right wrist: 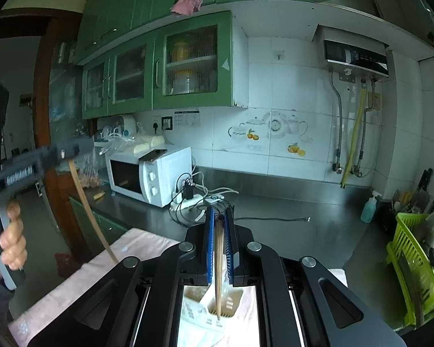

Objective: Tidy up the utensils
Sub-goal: 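Lower both chopsticks into the white holder and open both grippers, then withdraw both grippers from the holder back over the remaining chopsticks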

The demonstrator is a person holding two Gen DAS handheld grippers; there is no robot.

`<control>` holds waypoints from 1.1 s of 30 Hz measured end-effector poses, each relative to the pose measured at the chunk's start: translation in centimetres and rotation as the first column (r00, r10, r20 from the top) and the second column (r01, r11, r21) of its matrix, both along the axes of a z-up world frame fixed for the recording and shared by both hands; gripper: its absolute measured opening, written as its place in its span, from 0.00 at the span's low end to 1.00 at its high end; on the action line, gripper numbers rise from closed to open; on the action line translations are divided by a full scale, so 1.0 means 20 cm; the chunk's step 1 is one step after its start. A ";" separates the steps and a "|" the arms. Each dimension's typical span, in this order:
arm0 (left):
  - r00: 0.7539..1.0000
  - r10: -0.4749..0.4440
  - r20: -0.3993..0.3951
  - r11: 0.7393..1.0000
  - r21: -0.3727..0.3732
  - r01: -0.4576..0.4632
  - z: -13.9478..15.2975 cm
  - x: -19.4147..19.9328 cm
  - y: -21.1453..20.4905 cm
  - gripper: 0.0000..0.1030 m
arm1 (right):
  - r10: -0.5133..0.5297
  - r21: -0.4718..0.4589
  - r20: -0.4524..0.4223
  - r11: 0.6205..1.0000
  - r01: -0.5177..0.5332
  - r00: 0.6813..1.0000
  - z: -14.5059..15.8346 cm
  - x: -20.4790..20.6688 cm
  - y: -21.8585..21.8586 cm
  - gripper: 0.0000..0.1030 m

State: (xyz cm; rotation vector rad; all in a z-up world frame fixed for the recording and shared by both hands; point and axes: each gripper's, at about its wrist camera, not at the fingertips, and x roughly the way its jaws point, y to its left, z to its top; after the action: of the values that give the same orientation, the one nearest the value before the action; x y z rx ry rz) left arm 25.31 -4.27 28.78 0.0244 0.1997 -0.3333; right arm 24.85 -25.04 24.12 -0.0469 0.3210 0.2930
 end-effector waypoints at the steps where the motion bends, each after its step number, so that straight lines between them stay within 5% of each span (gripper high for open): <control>1: 1.000 0.008 0.016 1.000 0.003 -0.008 0.03 0.03 -0.01 0.04 | -0.002 0.000 0.000 1.000 0.002 1.000 0.01 0.03 0.00 0.07; 7: 0.999 0.021 0.034 0.999 -0.025 -0.020 0.06 0.20 -0.03 0.04 | -0.007 -0.008 0.001 1.000 0.007 1.000 -0.02 0.14 0.02 0.07; 27: 0.973 0.043 -0.227 0.998 -0.036 -0.052 -0.49 0.52 0.00 0.05 | 0.002 -0.005 -0.105 1.000 -0.002 0.994 -0.36 0.30 0.04 0.07; 31: 0.965 0.051 -0.256 0.998 -0.027 -0.060 -0.53 0.50 0.03 0.09 | -0.019 -0.012 -0.090 1.000 0.018 0.996 -0.36 0.26 0.03 0.16; 33: 0.964 0.046 -0.261 0.998 -0.032 -0.056 -0.53 0.46 0.05 0.20 | -0.021 -0.022 -0.081 1.000 0.019 0.996 -0.34 0.23 0.02 0.21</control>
State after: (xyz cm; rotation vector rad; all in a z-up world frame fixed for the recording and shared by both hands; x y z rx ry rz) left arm 34.48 -3.26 18.11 -0.0639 0.4539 -0.2880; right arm 29.40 -24.57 17.34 -0.0528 0.4054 0.2720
